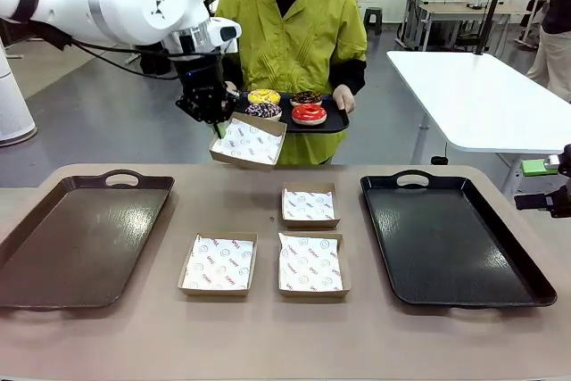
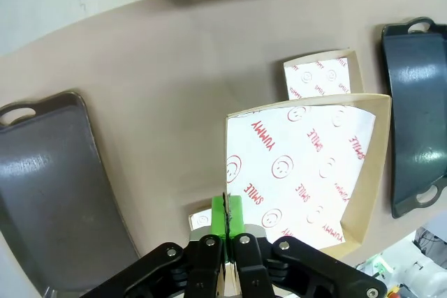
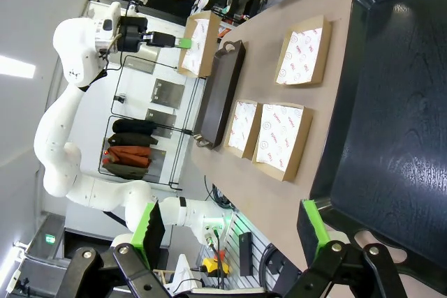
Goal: Individually package the donuts and arrange them on the tray.
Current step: Pick up one Paper togo box.
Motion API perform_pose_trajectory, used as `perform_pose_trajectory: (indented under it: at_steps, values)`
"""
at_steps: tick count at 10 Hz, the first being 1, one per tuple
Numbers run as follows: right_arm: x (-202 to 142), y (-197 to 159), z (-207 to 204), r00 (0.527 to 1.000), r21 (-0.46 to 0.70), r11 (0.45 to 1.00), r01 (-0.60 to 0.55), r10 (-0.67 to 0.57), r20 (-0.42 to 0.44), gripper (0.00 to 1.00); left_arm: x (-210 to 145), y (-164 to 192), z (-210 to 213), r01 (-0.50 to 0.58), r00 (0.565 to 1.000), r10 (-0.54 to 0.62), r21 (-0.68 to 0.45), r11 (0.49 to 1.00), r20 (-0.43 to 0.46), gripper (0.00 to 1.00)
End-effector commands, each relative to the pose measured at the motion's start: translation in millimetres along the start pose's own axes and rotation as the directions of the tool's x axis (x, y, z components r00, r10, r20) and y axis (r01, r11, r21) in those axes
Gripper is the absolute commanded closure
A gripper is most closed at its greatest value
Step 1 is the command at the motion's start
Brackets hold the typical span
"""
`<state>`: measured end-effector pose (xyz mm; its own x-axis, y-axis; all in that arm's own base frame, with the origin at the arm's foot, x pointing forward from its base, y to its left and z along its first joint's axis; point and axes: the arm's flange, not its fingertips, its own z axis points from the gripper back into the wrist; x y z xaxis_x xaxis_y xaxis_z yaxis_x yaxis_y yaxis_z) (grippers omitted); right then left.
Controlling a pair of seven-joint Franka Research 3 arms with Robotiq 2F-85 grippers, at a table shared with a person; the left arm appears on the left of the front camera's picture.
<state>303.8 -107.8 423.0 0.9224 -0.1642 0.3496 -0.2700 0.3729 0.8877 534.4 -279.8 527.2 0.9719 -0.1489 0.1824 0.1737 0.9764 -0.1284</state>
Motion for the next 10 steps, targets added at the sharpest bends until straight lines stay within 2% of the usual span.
perform_pose_trajectory:
  at_steps: [1, 6, 7, 8, 10]
  values:
    - [0.1, -0.2, 0.2, 1.000, 0.004, 1.000, -0.001, 0.001, 0.000, 0.00, 0.9, 0.6, -9.1, 0.010, 1.000, -0.010, 0.001, 1.000, -0.003, 1.00]
    - [0.1, -0.2, 0.2, 1.000, 0.004, 1.000, -0.001, 0.001, 0.000, 0.00, 0.9, 0.5, -9.2, 0.001, 1.000, -0.001, 0.003, 1.000, -0.014, 0.99]
    - [0.1, -0.2, 0.2, 1.000, 0.004, 1.000, -0.001, 0.001, 0.000, 0.00, 22.4, 14.8, -11.6, -0.066, 0.998, 0.065, 0.055, 0.996, 0.020, 0.99]
    - [0.1, -0.2, 0.2, 1.000, 0.004, 1.000, -0.001, 0.001, 0.000, 0.00, 46.2, 27.3, -11.1, -0.117, 0.993, 0.115, 0.061, 0.991, 0.032, 0.99]
    - [0.1, -0.2, 0.2, 1.000, 0.004, 1.000, -0.001, 0.001, 0.000, 0.00, 63.0, 37.0, -9.1, -0.152, 0.988, 0.150, 0.054, 0.987, 0.040, 0.99]
